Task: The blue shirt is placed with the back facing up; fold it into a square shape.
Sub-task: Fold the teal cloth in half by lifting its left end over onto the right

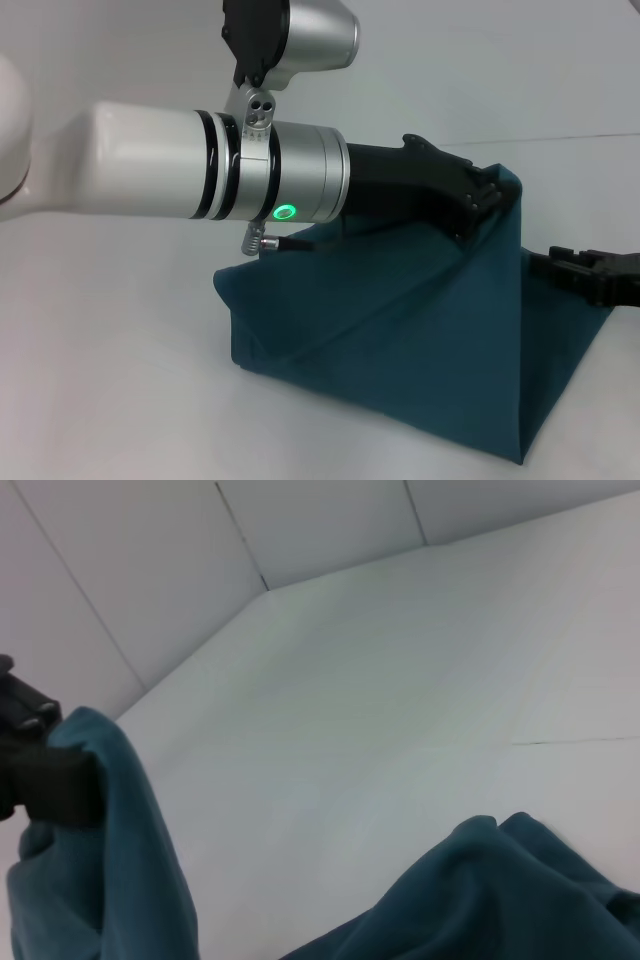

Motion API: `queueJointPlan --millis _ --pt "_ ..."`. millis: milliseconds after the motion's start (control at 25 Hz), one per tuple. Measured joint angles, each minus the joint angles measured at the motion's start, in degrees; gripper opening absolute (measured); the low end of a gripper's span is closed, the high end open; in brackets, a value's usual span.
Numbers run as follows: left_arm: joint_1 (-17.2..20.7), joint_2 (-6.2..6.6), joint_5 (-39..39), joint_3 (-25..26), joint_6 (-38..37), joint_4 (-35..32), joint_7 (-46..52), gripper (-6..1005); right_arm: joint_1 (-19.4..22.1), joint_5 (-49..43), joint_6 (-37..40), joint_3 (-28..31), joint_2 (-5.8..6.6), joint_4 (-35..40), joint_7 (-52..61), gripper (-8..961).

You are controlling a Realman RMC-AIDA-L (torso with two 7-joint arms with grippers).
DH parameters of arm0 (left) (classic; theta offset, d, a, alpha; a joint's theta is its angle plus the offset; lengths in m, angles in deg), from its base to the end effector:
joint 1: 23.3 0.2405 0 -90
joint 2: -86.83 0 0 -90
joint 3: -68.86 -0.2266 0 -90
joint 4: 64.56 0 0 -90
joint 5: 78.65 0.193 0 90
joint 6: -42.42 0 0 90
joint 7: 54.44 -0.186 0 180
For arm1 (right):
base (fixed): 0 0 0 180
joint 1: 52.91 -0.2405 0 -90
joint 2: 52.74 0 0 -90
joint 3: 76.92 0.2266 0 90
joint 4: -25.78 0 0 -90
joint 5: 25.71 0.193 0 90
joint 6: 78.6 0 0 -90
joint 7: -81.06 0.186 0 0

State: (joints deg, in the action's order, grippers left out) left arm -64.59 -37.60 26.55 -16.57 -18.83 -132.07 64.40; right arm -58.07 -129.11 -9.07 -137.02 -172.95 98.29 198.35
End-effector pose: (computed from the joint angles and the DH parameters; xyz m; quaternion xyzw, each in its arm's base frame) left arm -0.0043 0.3450 -0.0844 -0.9656 -0.1258 -0.2085 0.0916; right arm 0.2539 0.3114 0.0419 -0.8253 0.4254 0.2258 0.2947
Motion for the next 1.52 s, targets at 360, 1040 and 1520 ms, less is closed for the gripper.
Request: queueJointPlan --millis 360,1040,1520 --pt "0.69 0.16 0.0 0.67 0.4 0.68 -0.2 34 0.37 -0.03 9.45 6.8 0.15 2.13 -2.58 508" --pt "1.13 0.07 0.01 0.75 -0.15 0.72 -0.21 33 -4.6 0.07 20.28 13.21 0.05 0.97 -5.74 577" --pt "1.2 0.16 0.01 0.88 -0.36 0.71 -0.09 34 -8.95 -0.24 20.87 10.47 0.29 -0.89 -5.64 641"
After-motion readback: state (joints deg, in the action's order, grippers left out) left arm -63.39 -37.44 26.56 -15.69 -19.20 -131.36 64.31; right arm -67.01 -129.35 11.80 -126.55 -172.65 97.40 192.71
